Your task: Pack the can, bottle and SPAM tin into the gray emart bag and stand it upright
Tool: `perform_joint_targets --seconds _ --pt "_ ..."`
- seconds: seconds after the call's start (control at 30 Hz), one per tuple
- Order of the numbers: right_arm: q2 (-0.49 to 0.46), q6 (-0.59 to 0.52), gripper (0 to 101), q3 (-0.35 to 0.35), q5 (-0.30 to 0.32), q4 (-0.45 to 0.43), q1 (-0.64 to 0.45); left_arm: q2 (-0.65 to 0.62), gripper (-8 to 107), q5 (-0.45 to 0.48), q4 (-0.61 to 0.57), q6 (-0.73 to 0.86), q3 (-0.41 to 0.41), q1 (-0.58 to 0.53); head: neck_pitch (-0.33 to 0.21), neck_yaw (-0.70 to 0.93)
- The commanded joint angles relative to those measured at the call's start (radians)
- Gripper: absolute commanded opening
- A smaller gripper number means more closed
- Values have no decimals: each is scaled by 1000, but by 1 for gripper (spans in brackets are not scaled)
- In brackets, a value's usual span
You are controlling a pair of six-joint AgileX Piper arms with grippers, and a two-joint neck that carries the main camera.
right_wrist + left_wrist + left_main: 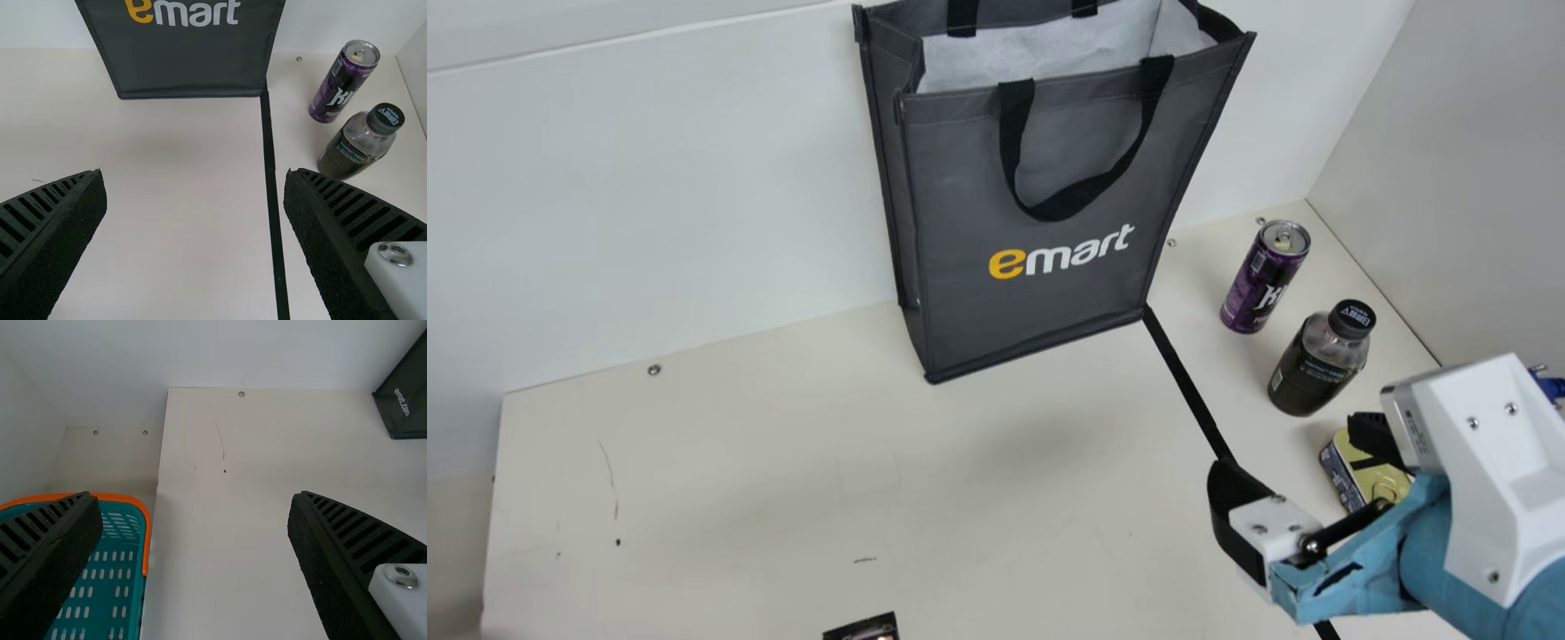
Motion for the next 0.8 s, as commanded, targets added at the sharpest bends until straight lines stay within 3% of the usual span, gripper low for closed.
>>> perform_joint_targets --seconds 0.0,0.77 --pt "0 0 95 0 0 0 0 0 90 0 0 0 0 0 -23 -1" --pt "71 -11 95 -69 -21 -36 46 0 90 0 0 0 0 0 -23 -1"
